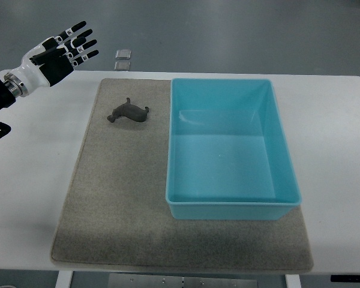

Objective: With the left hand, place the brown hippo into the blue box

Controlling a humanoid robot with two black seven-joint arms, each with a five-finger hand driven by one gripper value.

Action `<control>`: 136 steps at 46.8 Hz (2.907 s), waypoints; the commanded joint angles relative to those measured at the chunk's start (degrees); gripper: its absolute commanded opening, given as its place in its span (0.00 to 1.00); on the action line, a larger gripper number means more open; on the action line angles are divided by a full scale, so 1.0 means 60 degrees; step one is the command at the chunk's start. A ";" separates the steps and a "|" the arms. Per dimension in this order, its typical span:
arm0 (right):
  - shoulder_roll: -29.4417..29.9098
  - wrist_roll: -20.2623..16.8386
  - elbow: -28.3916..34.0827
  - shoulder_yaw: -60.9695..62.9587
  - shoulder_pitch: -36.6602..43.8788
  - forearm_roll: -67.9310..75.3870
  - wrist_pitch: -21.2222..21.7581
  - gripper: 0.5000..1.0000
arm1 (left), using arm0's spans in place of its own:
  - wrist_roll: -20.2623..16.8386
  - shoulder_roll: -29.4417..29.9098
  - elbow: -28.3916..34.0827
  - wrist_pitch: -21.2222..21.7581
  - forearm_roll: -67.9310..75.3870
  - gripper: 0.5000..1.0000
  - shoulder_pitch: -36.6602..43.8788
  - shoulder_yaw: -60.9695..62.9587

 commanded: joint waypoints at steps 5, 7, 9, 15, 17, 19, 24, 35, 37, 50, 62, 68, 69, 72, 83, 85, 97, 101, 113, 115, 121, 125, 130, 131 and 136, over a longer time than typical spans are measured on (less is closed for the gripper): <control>0.0000 0.0000 -0.0001 0.0000 -0.0001 0.0000 0.0000 0.87 | 0.0000 0.0001 -0.0035 0.0000 0.0031 1.00 0.0001 0.0015; 0.0000 0.0000 -0.0001 0.0000 -0.0001 0.0000 0.0000 0.87 | 0.0000 0.0001 -0.0036 0.0000 0.0031 1.00 0.0001 0.0015; 0.0000 0.0000 -0.0001 0.0000 -0.0001 0.0000 0.0000 0.87 | 0.0000 0.0001 -0.0050 0.0000 0.0031 1.00 0.0001 0.0000; 0.0000 0.0000 -0.0001 0.0000 -0.0001 0.0000 0.0000 0.87 | 0.0000 0.0001 -0.0050 0.0058 0.0002 1.00 -0.0043 0.0000; 0.0000 0.0000 -0.0001 0.0000 -0.0001 0.0000 0.0000 0.87 | -0.0015 0.0001 -0.0080 0.0146 0.0031 1.00 -0.0087 0.0014; 0.0000 0.0000 -0.0001 0.0000 -0.0001 0.0000 0.0000 0.87 | -0.0073 0.0001 -0.0080 0.0205 0.0046 1.00 -0.0102 0.0015; 0.0000 0.0000 -0.0001 0.0000 -0.0001 0.0000 0.0000 0.87 | -0.0132 0.0030 -0.0109 0.0234 0.0060 1.00 -0.0102 0.0132; 0.0000 0.0000 -0.0001 0.0000 -0.0001 0.0000 0.0000 0.87 | -0.0307 0.0045 -0.0094 0.0220 0.0981 1.00 -0.0146 0.0176; 0.0000 0.0000 -0.0001 0.0000 -0.0001 0.0000 0.0000 0.87 | -0.0424 0.0045 -0.0094 0.0220 0.1610 1.00 -0.0204 0.0176; 0.0000 0.0000 -0.0001 0.0000 -0.0001 0.0000 0.0000 0.87 | -0.1099 0.0045 -0.0109 0.0805 0.5360 1.00 -0.0409 0.0176; 0.0000 0.0000 -0.0001 0.0000 -0.0001 0.0000 0.0000 0.87 | -0.1874 0.0294 -0.0226 0.0937 0.8598 1.00 -0.0717 0.0190; 0.0000 0.0000 -0.0001 0.0000 -0.0001 0.0000 0.0000 0.87 | -0.1948 0.0469 -0.0504 0.0981 1.0005 1.00 -0.0966 0.0220; 0.0000 0.0000 -0.0001 0.0000 -0.0001 0.0000 0.0000 0.87 | -0.1948 0.0498 -0.0548 0.0981 1.0166 1.00 -0.0981 0.0220; 0.0000 0.0000 -0.0001 0.0000 -0.0001 0.0000 0.0000 0.87 | -0.1948 0.0557 -0.0694 0.1025 1.0547 1.00 -0.1039 0.0220; 0.0000 0.0000 -0.0001 0.0000 -0.0001 0.0000 0.0000 0.87 | -0.1949 0.0689 -0.1382 0.2474 1.3329 1.00 -0.1142 0.0599; 0.0000 0.0000 -0.0001 0.0000 -0.0001 0.0000 0.0000 0.87 | -0.1963 0.0675 -0.1485 0.2782 1.3930 1.00 -0.1171 0.0892; 0.0000 0.0000 -0.0001 0.0000 -0.0001 0.0000 0.0000 0.87 | -0.1948 0.0587 -0.1544 0.3149 1.4694 1.00 -0.1845 0.2474; 0.0000 0.0000 -0.0001 0.0000 -0.0001 0.0000 0.0000 0.87 | -0.1934 0.0499 -0.1544 0.3164 1.4709 1.00 -0.2050 0.2753; 0.0000 0.0000 -0.0001 0.0000 -0.0001 0.0000 0.0000 0.87 | -0.1875 -0.0365 -0.1062 0.3193 1.4709 1.00 -0.2123 0.2783; 0.0000 0.0000 -0.0001 0.0000 -0.0001 0.0000 0.0000 0.87 | -0.1861 -0.0540 -0.0915 0.3193 1.4723 1.00 -0.2123 0.2783; 0.0000 0.0000 0.0013 0.0000 -0.0001 0.0000 0.0000 0.87 | -0.1861 -0.0922 -0.0520 0.3208 1.4723 1.00 -0.2123 0.2783; 0.0000 0.0000 -0.0001 0.0000 -0.0001 0.0000 0.0000 0.87 | -0.1846 -0.1127 -0.0387 0.3208 1.4723 1.00 -0.2123 0.2798; 0.0000 0.0000 -0.0001 0.0000 -0.0001 0.0000 0.0000 0.87 | -0.1846 -0.1274 -0.0299 0.3237 1.4738 0.99 -0.2109 0.2798; 0.0000 0.0000 -0.0001 0.0000 -0.0001 0.0000 0.0000 0.87 | -0.1846 -0.1288 -0.0299 0.3281 1.4738 0.99 -0.2109 0.2798; 0.0000 0.0000 -0.0001 0.0000 -0.0001 0.0000 0.0000 0.87 | -0.1860 -0.1332 -0.0299 0.3530 1.4738 0.98 -0.2094 0.2812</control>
